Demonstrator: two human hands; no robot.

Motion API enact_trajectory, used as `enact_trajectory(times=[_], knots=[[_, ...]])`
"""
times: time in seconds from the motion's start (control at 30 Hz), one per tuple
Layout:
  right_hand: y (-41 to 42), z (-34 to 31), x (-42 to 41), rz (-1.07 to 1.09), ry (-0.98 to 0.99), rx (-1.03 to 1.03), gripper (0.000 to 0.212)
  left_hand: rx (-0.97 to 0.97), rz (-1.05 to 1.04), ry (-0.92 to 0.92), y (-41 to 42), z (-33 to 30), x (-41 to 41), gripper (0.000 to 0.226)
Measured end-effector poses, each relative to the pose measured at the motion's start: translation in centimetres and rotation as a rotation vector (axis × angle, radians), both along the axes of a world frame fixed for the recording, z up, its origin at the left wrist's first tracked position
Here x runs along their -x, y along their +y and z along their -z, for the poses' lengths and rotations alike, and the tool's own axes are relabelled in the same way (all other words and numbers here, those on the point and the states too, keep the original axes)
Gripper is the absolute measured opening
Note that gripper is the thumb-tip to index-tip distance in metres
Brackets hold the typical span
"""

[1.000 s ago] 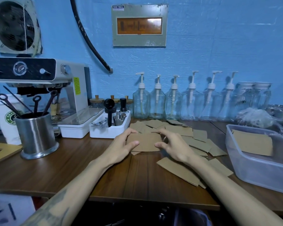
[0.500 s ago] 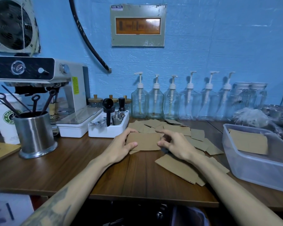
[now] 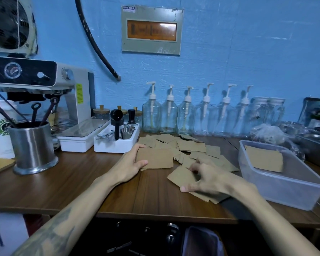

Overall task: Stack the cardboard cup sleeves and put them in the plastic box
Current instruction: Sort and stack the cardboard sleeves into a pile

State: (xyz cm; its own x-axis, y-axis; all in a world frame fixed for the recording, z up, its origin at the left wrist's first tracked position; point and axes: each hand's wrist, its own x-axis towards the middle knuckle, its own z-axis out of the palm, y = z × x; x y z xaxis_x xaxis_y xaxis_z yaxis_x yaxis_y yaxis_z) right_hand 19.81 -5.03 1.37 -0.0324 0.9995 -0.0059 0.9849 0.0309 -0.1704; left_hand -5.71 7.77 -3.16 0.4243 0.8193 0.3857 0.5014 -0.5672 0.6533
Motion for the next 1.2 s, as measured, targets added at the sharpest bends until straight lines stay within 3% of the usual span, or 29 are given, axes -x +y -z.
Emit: enact_trajectory(times=[0.1, 0.27, 0.37, 0.5, 0.67, 0.83, 0.93, 1.2], knots=[[0.6, -0.1, 0.2, -0.025, 0.088, -0.029, 0.070, -0.005, 0.016, 0.000, -0.2, 0.0, 0.1, 0.041], [1.9, -1.1, 0.1, -0.168, 0.366, 0.017, 0.025, 0.011, 0.052, 0.043, -0.3, -0.2, 0.2, 0.047], [2.5, -1.9, -0.3, -0.193, 0.508, -0.004, 0.033, 0.035, 0.077, 0.038, -0.3, -0.1, 0.1, 0.046], [4.4, -1.6, 0.9, -0.163, 0.687, -0.216, 0.043, 0.085, 0.089, 0.017, -0.1, -0.1, 0.1, 0.055], [6.6, 0.4, 3.1, -0.239, 0.429, -0.408, 0.045, 0.103, 0.113, -0.029, -0.2, -0.1, -0.2, 0.068], [7.0, 2.2, 5.3, -0.312, 0.249, -0.563, 0.055, 0.028, 0.090, -0.033, -0.1, 0.1, 0.0, 0.047], [7.4, 2.4, 4.9, -0.276, 0.191, -0.553, 0.068, -0.013, 0.080, -0.066, 0.0, -0.1, -0.1, 0.034], [8.6, 3.1, 3.5, -0.345, 0.087, -0.469, 0.060, -0.015, 0.092, -0.044, 0.3, -0.1, -0.3, 0.032]])
